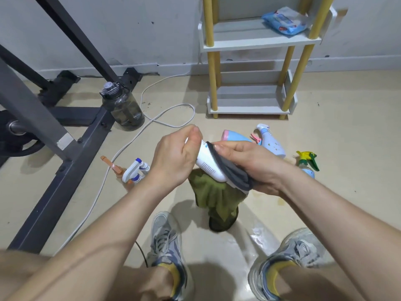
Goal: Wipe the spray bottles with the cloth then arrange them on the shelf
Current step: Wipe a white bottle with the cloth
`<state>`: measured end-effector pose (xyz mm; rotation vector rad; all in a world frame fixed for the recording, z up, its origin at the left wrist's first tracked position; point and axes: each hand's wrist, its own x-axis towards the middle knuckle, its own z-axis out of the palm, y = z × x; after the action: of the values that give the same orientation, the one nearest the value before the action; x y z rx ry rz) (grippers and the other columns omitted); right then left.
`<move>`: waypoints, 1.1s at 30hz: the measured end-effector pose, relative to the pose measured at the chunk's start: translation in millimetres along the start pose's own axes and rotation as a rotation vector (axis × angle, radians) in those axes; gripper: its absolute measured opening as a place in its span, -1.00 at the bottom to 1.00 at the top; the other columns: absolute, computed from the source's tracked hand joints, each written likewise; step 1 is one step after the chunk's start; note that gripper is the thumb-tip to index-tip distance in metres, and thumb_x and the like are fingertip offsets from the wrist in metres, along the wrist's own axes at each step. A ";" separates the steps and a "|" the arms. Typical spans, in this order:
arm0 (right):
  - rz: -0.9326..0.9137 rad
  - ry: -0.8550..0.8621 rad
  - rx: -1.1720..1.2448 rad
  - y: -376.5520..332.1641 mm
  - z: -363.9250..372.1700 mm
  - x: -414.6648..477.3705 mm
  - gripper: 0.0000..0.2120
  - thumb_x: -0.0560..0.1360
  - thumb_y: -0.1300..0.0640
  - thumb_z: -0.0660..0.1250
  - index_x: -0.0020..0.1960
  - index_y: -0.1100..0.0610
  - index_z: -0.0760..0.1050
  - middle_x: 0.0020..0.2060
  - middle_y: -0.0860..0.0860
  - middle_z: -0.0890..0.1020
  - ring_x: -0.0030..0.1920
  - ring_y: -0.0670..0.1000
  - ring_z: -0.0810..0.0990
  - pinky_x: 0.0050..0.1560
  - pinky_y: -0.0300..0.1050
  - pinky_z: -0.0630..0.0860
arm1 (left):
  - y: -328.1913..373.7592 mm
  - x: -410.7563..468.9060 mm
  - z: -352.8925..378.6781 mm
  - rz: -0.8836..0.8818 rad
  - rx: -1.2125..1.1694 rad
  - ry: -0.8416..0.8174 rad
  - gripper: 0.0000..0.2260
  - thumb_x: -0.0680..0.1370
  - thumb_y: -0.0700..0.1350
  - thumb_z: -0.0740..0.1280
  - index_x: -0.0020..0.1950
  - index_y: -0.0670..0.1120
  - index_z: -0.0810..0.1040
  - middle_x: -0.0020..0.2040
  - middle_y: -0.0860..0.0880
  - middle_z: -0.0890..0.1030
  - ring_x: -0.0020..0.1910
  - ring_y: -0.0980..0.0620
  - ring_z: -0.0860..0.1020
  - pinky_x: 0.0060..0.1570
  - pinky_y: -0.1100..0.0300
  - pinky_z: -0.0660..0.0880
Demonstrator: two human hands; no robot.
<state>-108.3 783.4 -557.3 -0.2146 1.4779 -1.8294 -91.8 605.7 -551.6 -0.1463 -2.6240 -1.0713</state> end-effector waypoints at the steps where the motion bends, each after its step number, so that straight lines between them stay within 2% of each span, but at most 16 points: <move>1: 0.003 -0.009 0.000 -1.7 2.0 -1.0 -0.75 0.62 0.07 0.19 0.10 0.18 0.58 -0.27 0.01 0.69 -0.31 -0.11 0.63 -0.31 -0.32 0.52 | 1.3 1.6 -0.7 -0.027 0.010 0.008 -0.56 0.56 0.14 0.00 -0.18 -0.17 0.47 -0.32 -0.15 0.50 -0.23 -0.20 0.46 -0.20 -0.08 0.44; 4: -0.002 -0.002 -0.182 -3.5 4.5 -2.9 -0.68 0.67 0.04 0.11 0.10 0.21 0.55 -0.13 0.14 0.68 -0.11 -0.03 0.58 -0.06 -0.22 0.48 | 6.2 7.5 -0.1 -0.128 0.143 -0.047 -0.63 0.50 0.07 0.01 -0.21 -0.15 0.48 -0.29 -0.15 0.52 -0.17 -0.22 0.46 -0.23 0.00 0.39; 6: -0.020 -0.003 -0.346 -2.0 4.8 -4.2 -0.70 0.68 0.05 0.09 -0.07 0.10 0.53 -0.28 -0.06 0.63 -0.20 -0.07 0.53 -0.09 -0.26 0.46 | 6.2 10.1 0.9 -0.226 0.233 -0.132 -0.64 0.46 0.08 0.02 -0.26 -0.15 0.45 -0.33 -0.13 0.49 -0.20 -0.21 0.44 -0.32 0.07 0.32; 8: -0.046 0.010 -0.400 -0.1 4.7 -4.2 -0.69 0.68 0.03 0.09 -0.04 0.15 0.52 -0.23 -0.04 0.60 -0.16 -0.05 0.51 -0.02 -0.15 0.47 | 5.2 12.2 2.5 -0.322 0.253 -0.176 -0.66 0.48 0.07 0.05 -0.32 -0.14 0.40 -0.39 -0.09 0.42 -0.26 -0.17 0.40 -0.36 0.10 0.26; 10: -0.038 0.024 -0.350 4.8 1.3 0.2 -0.63 0.66 -0.06 0.14 0.13 0.24 0.51 -0.05 0.14 0.62 -0.03 0.01 0.53 0.13 0.04 0.47 | 6.3 15.6 4.7 -0.393 0.250 -0.170 -0.67 0.55 0.01 0.10 -0.35 -0.14 0.34 -0.40 -0.08 0.38 -0.29 -0.15 0.36 -0.38 0.10 0.24; 12: 0.065 -0.031 -0.225 12.7 1.0 3.1 -0.46 0.52 -0.25 0.29 0.21 0.20 0.49 0.06 0.17 0.61 0.08 0.07 0.53 0.21 0.11 0.42 | 11.4 17.4 8.0 -0.397 0.270 -0.138 -0.65 0.56 -0.01 0.12 -0.39 -0.13 0.29 -0.42 -0.08 0.36 -0.32 -0.13 0.33 -0.39 0.10 0.22; 15: 0.269 -0.128 0.101 38.9 -0.8 3.2 -0.11 0.27 -0.33 0.51 0.30 0.32 0.44 0.16 0.40 0.45 0.10 0.27 0.36 0.31 0.28 0.27 | 16.6 12.0 16.3 -0.210 0.108 -0.095 -0.66 0.49 0.05 0.12 -0.38 -0.15 0.35 -0.41 -0.15 0.36 -0.32 -0.15 0.35 -0.35 0.02 0.32; 16: 0.274 -0.155 0.174 43.8 -1.7 1.3 -0.14 0.28 -0.27 0.55 0.29 0.36 0.45 0.13 0.39 0.45 0.05 0.30 0.36 0.27 0.27 0.32 | 17.2 9.8 17.9 -0.149 0.019 -0.081 -0.66 0.48 0.05 0.12 -0.35 -0.17 0.41 -0.37 -0.18 0.39 -0.29 -0.17 0.38 -0.29 -0.01 0.37; 18: 0.229 -0.139 0.193 42.3 -1.1 -2.1 -0.51 0.34 0.02 0.56 0.11 0.31 0.57 -0.01 0.30 0.58 -0.05 0.26 0.56 0.13 0.15 0.51 | 13.6 10.1 20.9 -0.074 -0.026 -0.084 -0.65 0.47 0.06 0.10 -0.28 -0.20 0.45 -0.35 -0.19 0.42 -0.26 -0.19 0.41 -0.25 -0.02 0.39; 19: 0.199 -0.079 0.109 38.5 0.5 -1.1 -0.69 0.35 0.12 0.52 0.02 0.26 0.58 -0.09 0.24 0.63 -0.12 0.19 0.61 0.05 0.10 0.55 | 12.3 13.1 21.8 -0.088 0.038 -0.115 -0.66 0.47 0.06 0.09 -0.28 -0.17 0.44 -0.37 -0.15 0.42 -0.27 -0.17 0.41 -0.26 0.00 0.37; 21: 0.130 0.165 -0.327 33.5 7.5 4.0 -0.81 0.38 0.19 0.46 -0.07 0.17 0.50 -0.19 0.14 0.60 -0.20 0.12 0.57 -0.11 0.01 0.53 | 13.0 22.6 23.1 -0.253 0.329 -0.234 -0.69 0.52 0.04 0.08 -0.29 -0.12 0.43 -0.37 -0.09 0.43 -0.27 -0.15 0.40 -0.33 0.08 0.29; 24: 0.042 0.540 -1.289 40.7 24.0 10.4 -0.73 0.44 0.14 0.36 0.03 0.10 0.31 -0.20 0.03 0.46 -0.24 0.15 0.45 -0.28 -0.07 0.34 | 16.2 39.4 25.4 -0.544 0.606 -0.414 -0.70 0.56 0.02 0.07 -0.26 -0.09 0.43 -0.29 -0.06 0.48 -0.22 -0.11 0.46 -0.27 0.14 0.28; 26: -0.022 0.617 -1.551 46.0 33.0 11.8 -0.70 0.48 0.13 0.32 0.14 0.10 0.28 -0.17 0.03 0.43 -0.23 0.15 0.45 -0.30 -0.07 0.27 | 14.6 44.8 29.0 -0.629 0.574 -0.450 -0.72 0.56 0.01 0.07 -0.24 -0.09 0.43 -0.27 -0.07 0.52 -0.23 -0.09 0.48 -0.23 0.13 0.31; 28: -0.052 0.597 -1.415 43.0 26.8 20.9 -0.72 0.44 0.11 0.35 0.06 0.10 0.30 -0.19 0.01 0.45 -0.22 0.14 0.45 -0.29 -0.05 0.29 | 12.2 39.4 33.5 -0.584 0.481 -0.386 -0.70 0.56 0.03 0.08 -0.24 -0.10 0.44 -0.23 -0.09 0.55 -0.20 -0.13 0.49 -0.22 0.11 0.33; 31: 0.013 0.318 -0.643 29.8 0.1 30.3 -0.73 0.21 0.10 0.44 -0.19 0.13 0.40 -0.33 0.05 0.49 -0.27 0.08 0.48 -0.24 0.09 0.43 | 11.3 20.5 37.3 -0.291 0.126 -0.290 -0.65 0.61 0.10 0.13 -0.23 -0.10 0.45 -0.29 -0.01 0.52 -0.22 -0.08 0.45 -0.19 0.07 0.37; 33: 0.148 0.059 -0.234 27.5 -18.5 21.3 -0.70 0.19 0.16 0.49 -0.14 0.19 0.50 -0.29 0.14 0.54 -0.24 0.11 0.53 -0.17 0.04 0.48 | 7.3 12.6 32.0 -0.192 -0.185 -0.409 -0.68 0.60 0.14 0.20 -0.14 -0.10 0.50 -0.27 0.03 0.49 -0.24 0.02 0.43 -0.15 0.08 0.38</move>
<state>-121.2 782.8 -594.5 -0.1609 1.7034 -1.5569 -109.9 633.0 -564.5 -0.1716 -2.9384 -1.4892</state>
